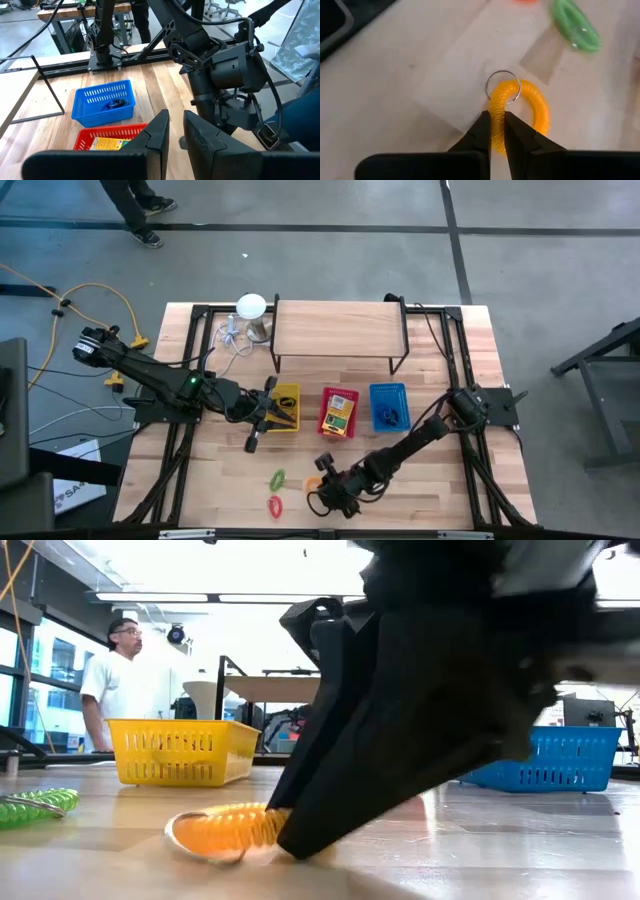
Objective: Pick & Place Office Desk Supplies
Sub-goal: Put the yellow spiral keychain into the blue bin
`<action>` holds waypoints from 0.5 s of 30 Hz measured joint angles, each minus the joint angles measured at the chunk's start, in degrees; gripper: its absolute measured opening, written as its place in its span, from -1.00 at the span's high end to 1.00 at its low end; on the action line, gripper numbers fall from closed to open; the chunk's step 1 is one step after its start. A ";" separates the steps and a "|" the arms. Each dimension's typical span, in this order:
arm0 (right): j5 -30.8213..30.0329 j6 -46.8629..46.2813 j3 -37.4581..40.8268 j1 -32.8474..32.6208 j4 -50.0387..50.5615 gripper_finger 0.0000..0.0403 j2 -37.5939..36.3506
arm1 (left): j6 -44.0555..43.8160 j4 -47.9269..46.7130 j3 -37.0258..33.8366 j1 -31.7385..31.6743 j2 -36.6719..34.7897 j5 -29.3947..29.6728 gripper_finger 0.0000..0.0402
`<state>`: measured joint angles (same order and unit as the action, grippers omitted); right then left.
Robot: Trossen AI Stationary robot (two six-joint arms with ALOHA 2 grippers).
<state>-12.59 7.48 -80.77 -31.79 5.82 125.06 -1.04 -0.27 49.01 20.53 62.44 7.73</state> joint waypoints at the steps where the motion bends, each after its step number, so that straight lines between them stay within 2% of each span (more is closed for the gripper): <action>1: -0.91 0.42 0.04 0.08 0.17 0.89 -0.35 | 0.00 -0.01 -0.02 0.00 -0.01 0.00 0.73; 6: -6.66 2.04 -0.06 0.30 1.62 0.89 -3.79 | 0.00 0.05 0.00 0.00 0.02 0.00 0.73; 15: -12.08 2.97 -0.20 0.46 7.06 0.89 -7.72 | 0.00 0.41 0.00 0.00 -0.01 0.00 0.73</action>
<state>-24.68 10.45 -80.97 -31.33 12.88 117.34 -1.04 0.14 49.01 20.53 62.43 7.73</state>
